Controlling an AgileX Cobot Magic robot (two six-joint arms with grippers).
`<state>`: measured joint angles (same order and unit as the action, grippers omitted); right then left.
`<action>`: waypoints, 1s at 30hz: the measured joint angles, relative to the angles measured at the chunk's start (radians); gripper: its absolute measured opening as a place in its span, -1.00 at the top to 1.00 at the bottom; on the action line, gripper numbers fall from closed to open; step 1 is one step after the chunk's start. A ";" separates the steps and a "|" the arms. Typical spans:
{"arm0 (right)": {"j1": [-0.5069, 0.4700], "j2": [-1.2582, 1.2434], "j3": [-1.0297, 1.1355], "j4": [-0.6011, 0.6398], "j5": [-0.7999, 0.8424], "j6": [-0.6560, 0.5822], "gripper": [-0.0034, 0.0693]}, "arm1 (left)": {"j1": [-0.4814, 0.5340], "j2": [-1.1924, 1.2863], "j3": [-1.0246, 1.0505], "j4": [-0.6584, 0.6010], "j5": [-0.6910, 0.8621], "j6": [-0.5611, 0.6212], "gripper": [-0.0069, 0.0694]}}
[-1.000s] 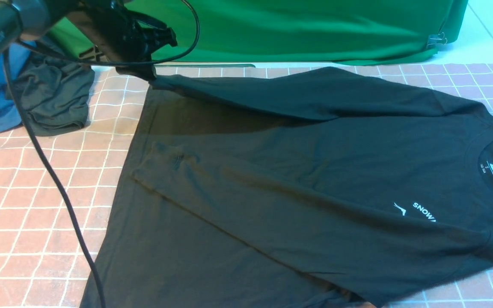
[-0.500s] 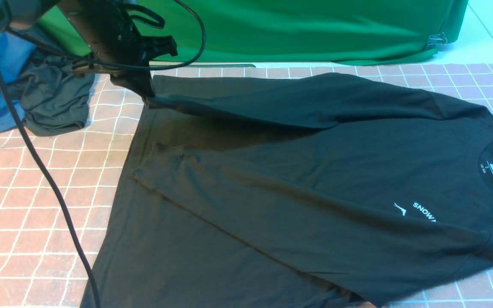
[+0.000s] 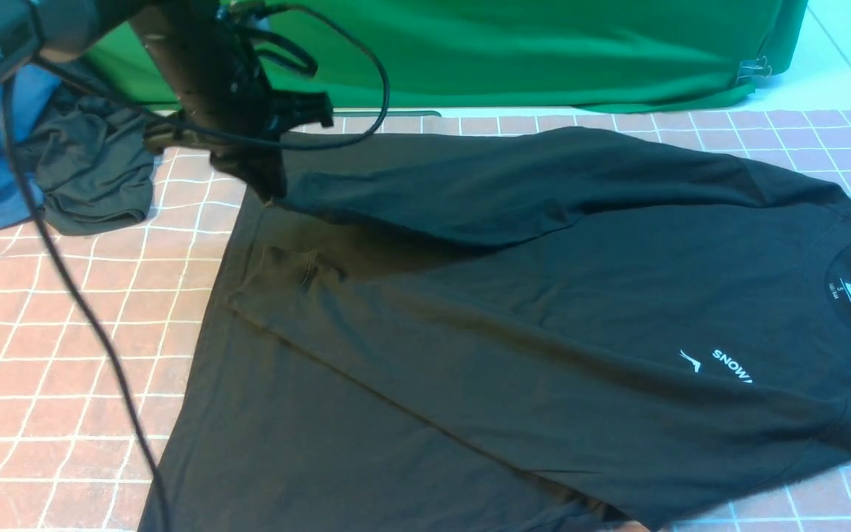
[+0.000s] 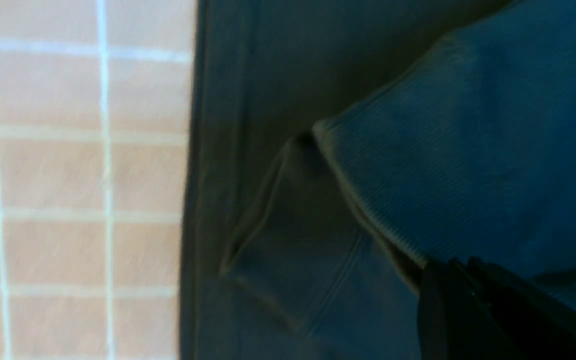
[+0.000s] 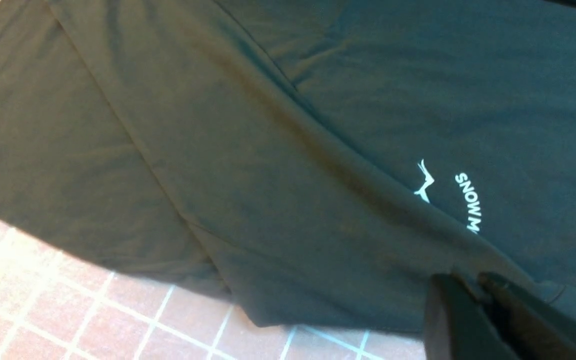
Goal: Fold a long-sleeved shirt over a pink coffee tablecloth.
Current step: 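Fold the left side of the dark shirt inward over its body with the left gripper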
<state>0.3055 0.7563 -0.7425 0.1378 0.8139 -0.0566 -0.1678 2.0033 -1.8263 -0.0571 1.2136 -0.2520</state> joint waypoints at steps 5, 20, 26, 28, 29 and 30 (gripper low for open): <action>0.000 0.000 0.000 0.000 0.000 0.000 0.66 | 0.000 -0.054 0.102 0.002 0.000 -0.004 0.75; 0.000 0.000 0.000 0.000 0.001 -0.003 0.66 | 0.000 -0.199 0.391 -0.049 0.002 -0.011 0.75; 0.000 0.000 0.000 0.000 0.002 -0.003 0.63 | 0.000 -0.214 0.483 -0.093 -0.002 -0.011 0.75; 0.000 0.000 0.000 0.000 0.002 -0.003 0.62 | 0.000 -0.214 0.515 -0.092 -0.002 -0.011 0.75; 0.000 0.000 0.000 0.000 0.002 -0.003 0.61 | 0.000 -0.214 0.530 -0.089 -0.002 -0.011 0.75; 0.000 0.000 0.000 0.000 0.002 -0.003 0.61 | 0.000 -0.214 0.544 -0.085 -0.002 -0.011 0.74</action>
<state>0.3055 0.7563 -0.7425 0.1378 0.8158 -0.0594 -0.1678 1.7890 -1.2820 -0.1423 1.2117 -0.2628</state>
